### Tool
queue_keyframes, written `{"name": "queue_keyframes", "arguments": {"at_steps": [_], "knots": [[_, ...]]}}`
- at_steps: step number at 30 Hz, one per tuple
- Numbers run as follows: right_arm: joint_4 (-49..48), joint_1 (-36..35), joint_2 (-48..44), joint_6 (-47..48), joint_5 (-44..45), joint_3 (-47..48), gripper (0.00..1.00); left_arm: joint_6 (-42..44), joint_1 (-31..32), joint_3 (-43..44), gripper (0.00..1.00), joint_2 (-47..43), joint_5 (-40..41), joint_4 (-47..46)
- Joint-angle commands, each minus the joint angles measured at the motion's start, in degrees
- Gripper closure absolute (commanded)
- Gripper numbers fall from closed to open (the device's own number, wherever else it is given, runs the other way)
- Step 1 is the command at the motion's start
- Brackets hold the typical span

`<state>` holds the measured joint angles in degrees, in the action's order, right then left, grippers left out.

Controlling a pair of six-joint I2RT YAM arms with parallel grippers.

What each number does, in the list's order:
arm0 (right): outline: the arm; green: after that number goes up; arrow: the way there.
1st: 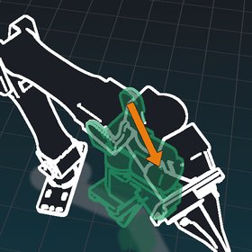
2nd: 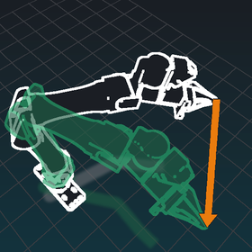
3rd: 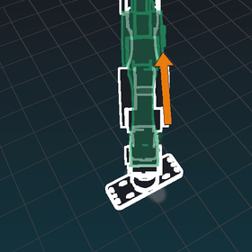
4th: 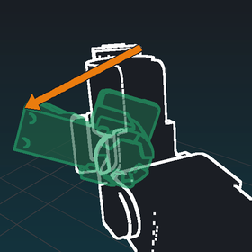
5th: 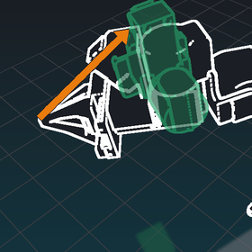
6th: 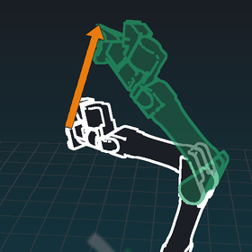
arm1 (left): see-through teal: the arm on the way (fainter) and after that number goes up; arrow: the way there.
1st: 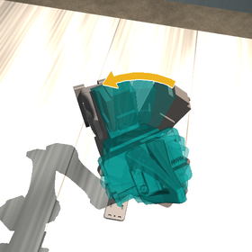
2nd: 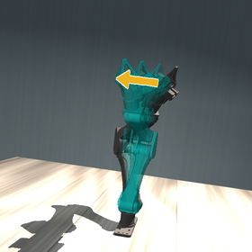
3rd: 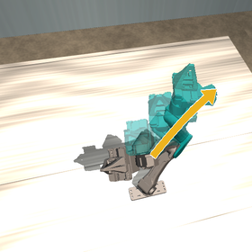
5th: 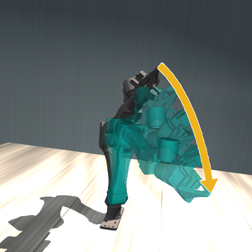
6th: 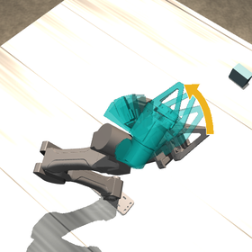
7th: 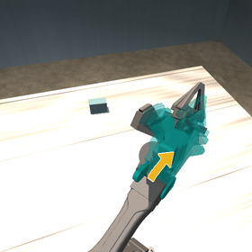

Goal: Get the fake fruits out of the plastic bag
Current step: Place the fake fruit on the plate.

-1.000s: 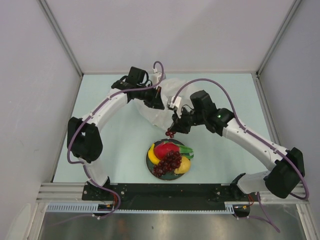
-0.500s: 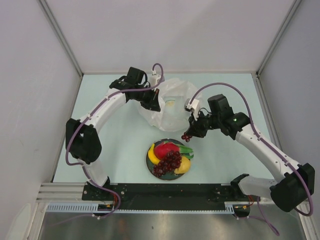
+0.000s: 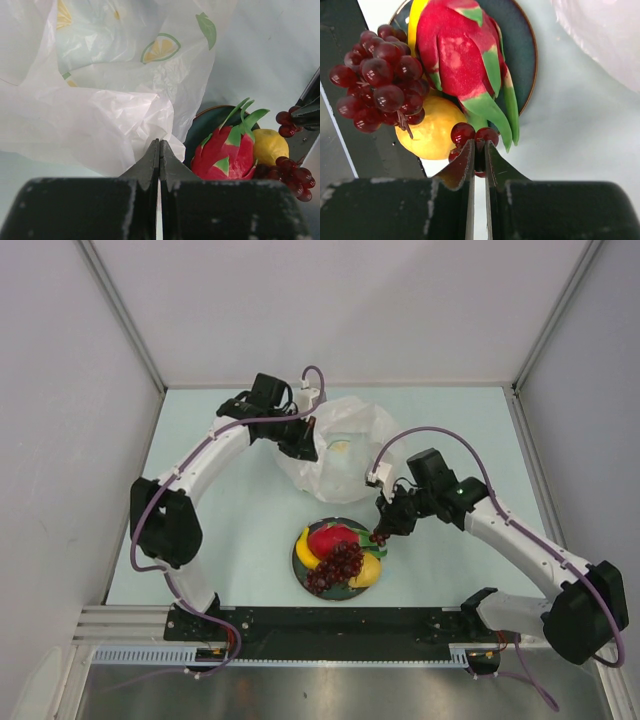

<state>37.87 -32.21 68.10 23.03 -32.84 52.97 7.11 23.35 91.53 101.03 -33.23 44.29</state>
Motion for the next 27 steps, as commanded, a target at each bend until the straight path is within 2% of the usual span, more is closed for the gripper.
{"name": "queue_keyframes", "arguments": {"at_steps": [1, 5, 14, 27], "knots": [[-2.8, -1.3, 0.3, 0.4, -0.6, -1.9, 0.95, 1.3, -0.2, -0.1, 1.00, -4.2, 0.8, -0.3], [-4.6, -2.0, 0.9, 0.4, 1.3, -4.7, 0.95, 0.9, -0.2, -1.0, 1.00, -5.2, 0.6, -0.8], [-8.4, -2.8, 3.4, 1.3, 2.2, -4.8, 0.92, 0.9, -0.2, -2.8, 1.00, -6.9, 1.1, -1.1], [-6.4, -4.7, 4.4, 5.0, 4.2, -5.0, 0.86, 0.7, -0.1, -2.5, 1.00, -6.6, 1.5, -1.9]]}}
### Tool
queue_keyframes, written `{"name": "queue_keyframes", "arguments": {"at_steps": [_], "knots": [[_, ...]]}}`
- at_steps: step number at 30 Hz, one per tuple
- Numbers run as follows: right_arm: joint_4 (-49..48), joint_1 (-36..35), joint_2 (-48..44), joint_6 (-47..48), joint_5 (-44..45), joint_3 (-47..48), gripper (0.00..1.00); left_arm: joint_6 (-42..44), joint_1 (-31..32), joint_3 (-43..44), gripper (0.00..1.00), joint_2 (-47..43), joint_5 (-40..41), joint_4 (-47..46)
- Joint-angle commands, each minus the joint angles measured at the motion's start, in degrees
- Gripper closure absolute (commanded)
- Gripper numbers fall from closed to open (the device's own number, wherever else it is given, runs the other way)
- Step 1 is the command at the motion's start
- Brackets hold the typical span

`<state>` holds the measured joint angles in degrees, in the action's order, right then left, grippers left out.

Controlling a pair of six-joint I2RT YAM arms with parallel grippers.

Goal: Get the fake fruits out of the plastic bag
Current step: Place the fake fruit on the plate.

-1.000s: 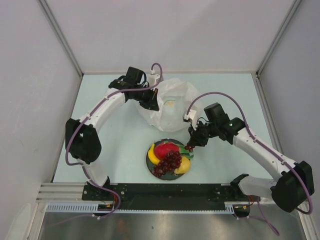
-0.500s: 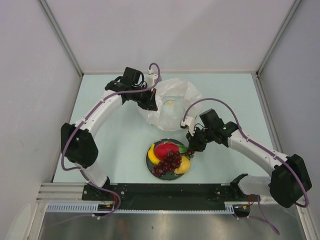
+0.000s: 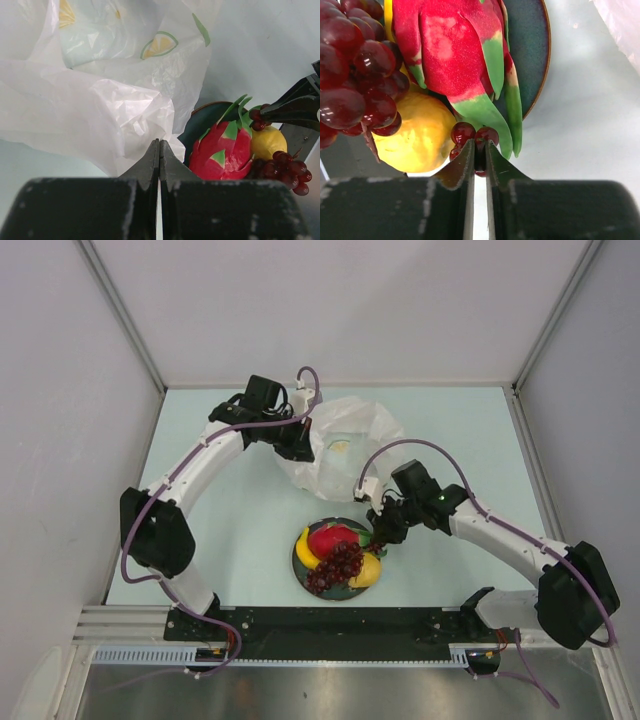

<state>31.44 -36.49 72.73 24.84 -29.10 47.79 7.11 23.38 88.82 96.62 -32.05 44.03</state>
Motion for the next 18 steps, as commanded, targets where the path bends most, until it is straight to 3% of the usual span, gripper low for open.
{"name": "queue_keyframes", "arguments": {"at_steps": [1, 3, 6, 13, 18], "knots": [[0.7, -0.5, -0.4, 3.6, 0.1, 0.2, 0.83, 0.7, -0.1, 0.4, 1.00, -2.0, 0.4, -1.6], [1.5, -0.9, -0.5, 4.2, -1.0, 0.2, 0.66, 0.8, -0.1, 0.5, 1.00, -1.8, 0.5, -1.7], [1.8, -1.0, -1.0, 3.7, -2.2, 0.2, 0.50, 0.4, -0.2, 0.8, 1.00, -1.3, 0.0, -1.8], [-0.1, 0.3, -3.0, 0.0, -0.3, 3.5, 0.41, -0.1, 0.2, 2.8, 1.00, 0.7, -0.9, -1.9], [-0.9, 10.2, -2.7, -5.0, -0.4, 9.1, 0.38, 0.1, 0.2, 5.6, 1.00, 2.1, -0.7, -1.6]]}}
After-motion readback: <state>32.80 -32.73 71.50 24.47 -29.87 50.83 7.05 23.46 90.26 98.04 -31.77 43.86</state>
